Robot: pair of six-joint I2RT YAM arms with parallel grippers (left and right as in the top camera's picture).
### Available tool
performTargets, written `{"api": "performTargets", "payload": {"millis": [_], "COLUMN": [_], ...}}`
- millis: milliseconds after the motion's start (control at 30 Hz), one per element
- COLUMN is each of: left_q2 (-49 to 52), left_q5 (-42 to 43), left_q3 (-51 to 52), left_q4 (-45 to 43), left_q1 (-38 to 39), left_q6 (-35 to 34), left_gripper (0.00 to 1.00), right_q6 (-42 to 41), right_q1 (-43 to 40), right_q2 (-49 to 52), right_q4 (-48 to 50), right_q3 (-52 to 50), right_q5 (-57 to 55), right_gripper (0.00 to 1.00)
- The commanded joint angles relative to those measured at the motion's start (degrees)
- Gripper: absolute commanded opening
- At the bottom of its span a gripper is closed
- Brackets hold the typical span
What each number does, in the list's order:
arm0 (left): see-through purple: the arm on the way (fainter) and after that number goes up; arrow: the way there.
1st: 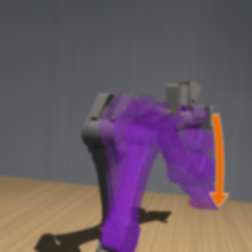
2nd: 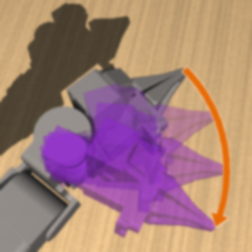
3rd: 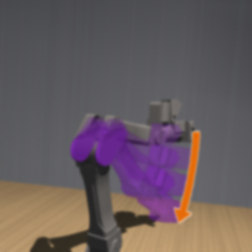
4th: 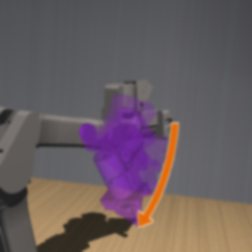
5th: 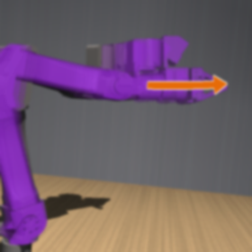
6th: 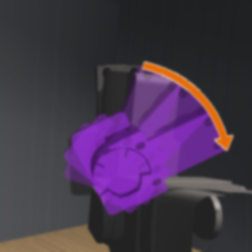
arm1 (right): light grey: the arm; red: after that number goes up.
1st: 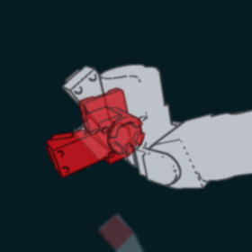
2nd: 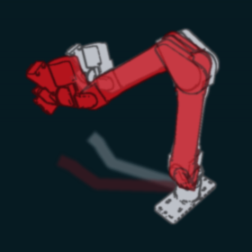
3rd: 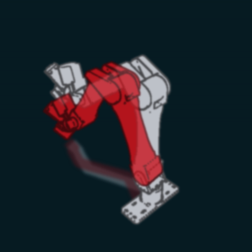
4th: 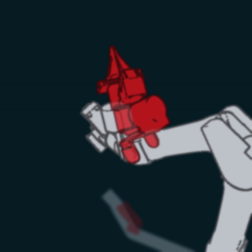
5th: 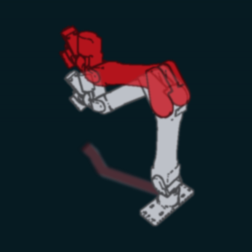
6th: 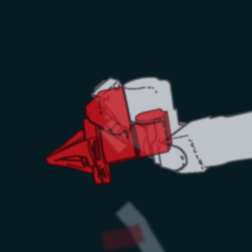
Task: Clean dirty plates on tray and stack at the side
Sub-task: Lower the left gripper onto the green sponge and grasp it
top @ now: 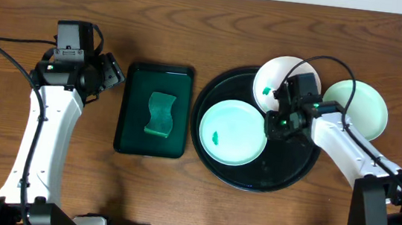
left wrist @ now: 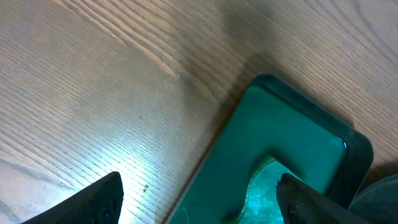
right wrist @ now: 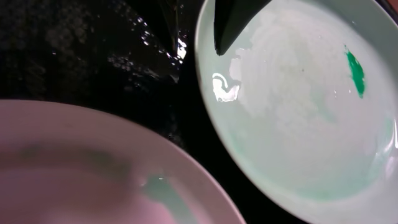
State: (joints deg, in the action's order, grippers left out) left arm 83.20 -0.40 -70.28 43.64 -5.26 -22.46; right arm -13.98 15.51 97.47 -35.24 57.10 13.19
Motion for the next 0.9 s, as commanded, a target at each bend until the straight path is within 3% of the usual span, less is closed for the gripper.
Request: {"api": "performTargets", "payload": {"millis": [0, 233, 367, 500, 667, 867], "left_q2": [0.0, 0.0, 0.02, 0.09, 1.66, 3.93], "left_q5": [-0.72, -0.66, 8.13, 17.11, 11.37, 10.38], "left_q3": [-0.87, -0.87, -0.83, 1.92, 3.74, 4.85], "left_q4": [0.26, -0.33, 4.15, 5.14, 5.2, 5.29], "left_q1": [-0.24, -0.24, -0.15, 3.28, 11.17, 15.8], "left_q6": [0.15, 0.04, -0.22, 5.99, 7.26, 7.19], "left_gripper": [0.79, 0.79, 0.8, 0.79, 0.74, 0.63], "right_q6": [0.5, 0.52, 0.52, 0.52, 0.52, 0.52], "right_q1": [0.92, 1.97, 1.97, 1.97, 1.97, 1.97], "right_q2": [0.35, 0.35, 0.35, 0.35, 0.35, 0.35], "right_q4": [1.88, 3.37, 3.37, 3.41, 3.48, 3.41], "right_q3": [-1.66, -2.6, -2.6, -2.6, -2.6, -2.6], "right_q5": [-0.72, -0.81, -0.94, -0.94, -0.92, -0.92], "right_gripper": [0.18, 0.01, 0.01, 0.01, 0.01, 0.01]}}
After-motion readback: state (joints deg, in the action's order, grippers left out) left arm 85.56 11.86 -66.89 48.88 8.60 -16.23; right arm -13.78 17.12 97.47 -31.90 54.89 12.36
